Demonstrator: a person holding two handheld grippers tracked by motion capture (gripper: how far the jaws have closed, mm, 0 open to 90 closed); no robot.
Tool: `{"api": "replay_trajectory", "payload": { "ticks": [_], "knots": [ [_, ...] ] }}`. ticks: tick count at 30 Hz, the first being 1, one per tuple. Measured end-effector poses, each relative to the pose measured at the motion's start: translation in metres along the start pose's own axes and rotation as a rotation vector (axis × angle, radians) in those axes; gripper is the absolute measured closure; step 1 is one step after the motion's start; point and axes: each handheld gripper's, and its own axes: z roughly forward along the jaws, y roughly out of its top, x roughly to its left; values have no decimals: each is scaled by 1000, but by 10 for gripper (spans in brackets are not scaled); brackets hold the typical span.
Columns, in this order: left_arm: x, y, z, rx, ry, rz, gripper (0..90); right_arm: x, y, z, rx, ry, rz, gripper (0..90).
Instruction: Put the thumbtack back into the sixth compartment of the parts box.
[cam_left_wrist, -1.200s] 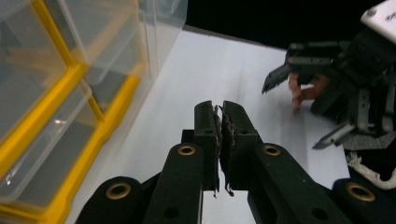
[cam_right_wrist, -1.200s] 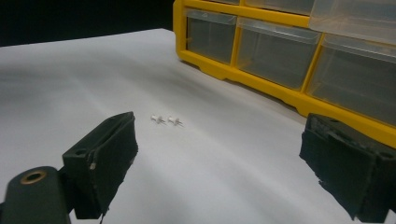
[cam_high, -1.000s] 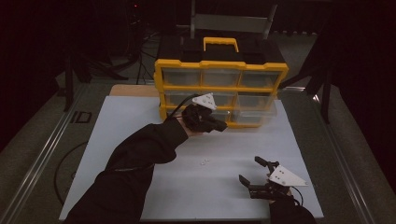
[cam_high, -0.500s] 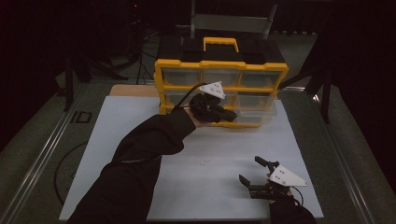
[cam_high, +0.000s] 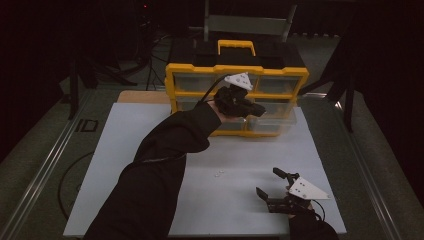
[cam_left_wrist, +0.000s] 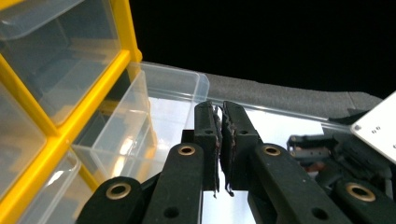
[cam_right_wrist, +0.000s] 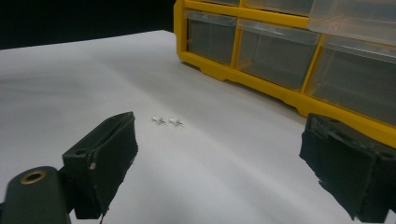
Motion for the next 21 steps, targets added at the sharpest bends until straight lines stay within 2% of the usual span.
{"api": "replay_trajectory", "payload": {
  "ticks": [8,18,21],
  "knots": [
    [13,6,22,-2,8,-17,860,-1,0,0,-4,1,1,104],
    [29,6,46,-29,34,-86,859,-1,0,-1,-8,2,4,104],
    [29,4,54,-8,36,-79,859,-2,0,-1,-11,1,6,104]
  ]
}}
